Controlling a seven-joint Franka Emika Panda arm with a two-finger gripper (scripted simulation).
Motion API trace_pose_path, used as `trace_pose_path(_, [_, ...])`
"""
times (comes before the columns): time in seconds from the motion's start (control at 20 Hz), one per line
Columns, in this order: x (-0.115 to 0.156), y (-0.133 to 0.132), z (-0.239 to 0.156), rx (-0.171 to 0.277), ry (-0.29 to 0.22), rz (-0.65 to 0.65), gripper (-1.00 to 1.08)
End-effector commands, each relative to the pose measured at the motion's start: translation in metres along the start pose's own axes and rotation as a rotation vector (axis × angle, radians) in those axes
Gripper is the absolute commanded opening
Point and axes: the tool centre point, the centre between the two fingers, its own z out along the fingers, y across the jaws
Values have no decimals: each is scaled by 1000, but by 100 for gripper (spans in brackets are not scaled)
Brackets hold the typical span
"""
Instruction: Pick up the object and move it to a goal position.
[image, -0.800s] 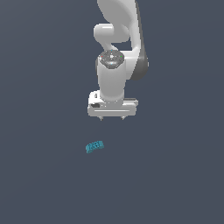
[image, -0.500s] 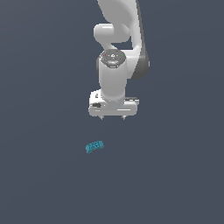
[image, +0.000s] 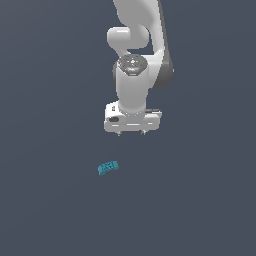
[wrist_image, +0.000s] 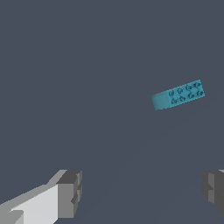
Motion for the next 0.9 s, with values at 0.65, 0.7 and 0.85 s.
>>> trace_pose_path(0.65, [20,21,19,11,1,262,100])
trace_pose_path(0.7, [22,24,22,12,2,293,100])
trace_pose_path(0.85, [29,32,29,14,2,390,100])
